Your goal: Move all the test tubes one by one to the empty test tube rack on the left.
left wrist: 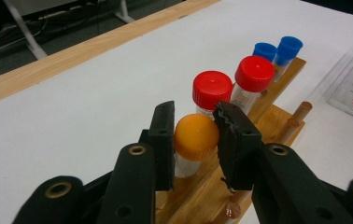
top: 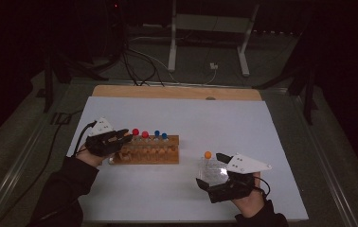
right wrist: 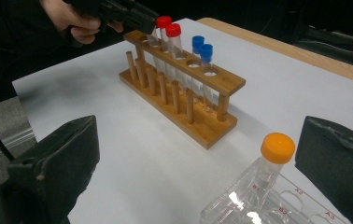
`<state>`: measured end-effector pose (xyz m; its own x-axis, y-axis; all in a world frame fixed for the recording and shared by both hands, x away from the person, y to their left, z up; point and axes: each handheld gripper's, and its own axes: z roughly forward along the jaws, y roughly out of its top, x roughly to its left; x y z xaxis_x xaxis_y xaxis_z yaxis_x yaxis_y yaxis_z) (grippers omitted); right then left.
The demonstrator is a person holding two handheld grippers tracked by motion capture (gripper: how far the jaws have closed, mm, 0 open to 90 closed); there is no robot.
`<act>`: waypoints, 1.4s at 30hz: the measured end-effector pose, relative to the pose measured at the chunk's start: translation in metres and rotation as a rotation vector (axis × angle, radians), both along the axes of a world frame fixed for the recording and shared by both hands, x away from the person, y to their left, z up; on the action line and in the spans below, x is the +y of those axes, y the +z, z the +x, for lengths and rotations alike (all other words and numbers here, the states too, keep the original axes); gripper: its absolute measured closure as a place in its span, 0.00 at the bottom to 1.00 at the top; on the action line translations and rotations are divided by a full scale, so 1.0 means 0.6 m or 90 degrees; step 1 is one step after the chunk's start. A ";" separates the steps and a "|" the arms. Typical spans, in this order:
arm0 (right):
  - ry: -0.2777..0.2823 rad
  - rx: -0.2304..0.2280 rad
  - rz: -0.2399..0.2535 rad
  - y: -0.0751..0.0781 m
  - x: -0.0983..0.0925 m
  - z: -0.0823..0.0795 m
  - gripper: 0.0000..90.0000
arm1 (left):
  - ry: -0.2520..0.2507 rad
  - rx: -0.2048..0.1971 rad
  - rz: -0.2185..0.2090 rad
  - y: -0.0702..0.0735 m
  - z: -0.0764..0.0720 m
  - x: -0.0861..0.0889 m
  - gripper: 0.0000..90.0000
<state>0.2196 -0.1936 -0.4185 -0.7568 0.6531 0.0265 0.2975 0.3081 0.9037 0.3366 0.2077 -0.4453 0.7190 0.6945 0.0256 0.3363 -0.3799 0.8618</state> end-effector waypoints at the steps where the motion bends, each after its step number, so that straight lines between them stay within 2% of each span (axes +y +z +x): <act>1: 0.000 0.000 0.000 0.000 0.000 0.000 0.00 | -0.005 0.000 0.000 0.001 -0.001 0.000 0.72; 3: 0.000 0.000 0.000 0.000 0.000 0.000 0.00 | -0.004 -0.006 0.003 0.004 -0.006 -0.002 0.61; 4: 0.000 0.000 0.000 0.001 0.000 -0.001 0.00 | -0.017 -0.006 -0.010 0.006 -0.008 -0.002 0.56; 6: -0.001 0.000 0.000 0.001 -0.001 0.000 0.00 | -0.015 -0.014 -0.012 0.012 -0.013 -0.002 0.47; 12: -0.003 -0.003 0.002 0.003 -0.003 -0.001 0.00 | -0.019 -0.036 -0.026 0.032 -0.033 -0.003 0.28; 14: -0.004 -0.005 0.003 0.004 -0.004 0.000 0.00 | -0.018 -0.039 -0.028 0.040 -0.043 -0.007 0.18; 16: -0.005 -0.008 0.003 0.004 -0.005 0.001 0.00 | -0.037 -0.038 -0.046 0.046 -0.052 -0.008 0.15; 17: -0.007 -0.009 0.004 0.004 -0.006 0.001 0.00 | -0.052 -0.033 -0.055 0.048 -0.057 -0.010 0.10; 19: -0.010 -0.008 0.008 0.005 -0.008 0.003 0.00 | -0.062 -0.031 -0.065 0.052 -0.066 -0.014 0.04; 22: -0.014 -0.014 0.000 0.006 -0.010 0.005 0.00 | -0.085 -0.029 -0.089 0.054 -0.080 -0.020 0.02; 28: -0.011 -0.036 -0.007 0.004 -0.012 0.013 0.00 | -0.119 -0.047 -0.098 0.054 -0.104 -0.033 0.02; 30: -0.018 -0.040 -0.012 0.002 -0.011 0.017 0.00 | -0.129 -0.051 -0.109 0.053 -0.112 -0.036 0.01; 33: -0.034 -0.032 -0.034 -0.005 -0.009 0.023 0.00 | -0.134 -0.059 -0.107 0.052 -0.123 -0.042 0.01; 34: -0.033 -0.019 -0.042 -0.008 -0.008 0.026 0.00 | -0.137 -0.059 -0.110 0.050 -0.126 -0.043 0.01; 42: -0.070 0.015 -0.075 -0.033 -0.002 0.044 0.00 | -0.144 -0.058 -0.110 0.039 -0.141 -0.050 0.01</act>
<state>0.2462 -0.1949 -0.4383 -0.6802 0.7320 -0.0379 0.3566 0.3757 0.8554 0.2523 0.1774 -0.4219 0.8565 0.5161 -0.0077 0.1780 -0.2814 0.9429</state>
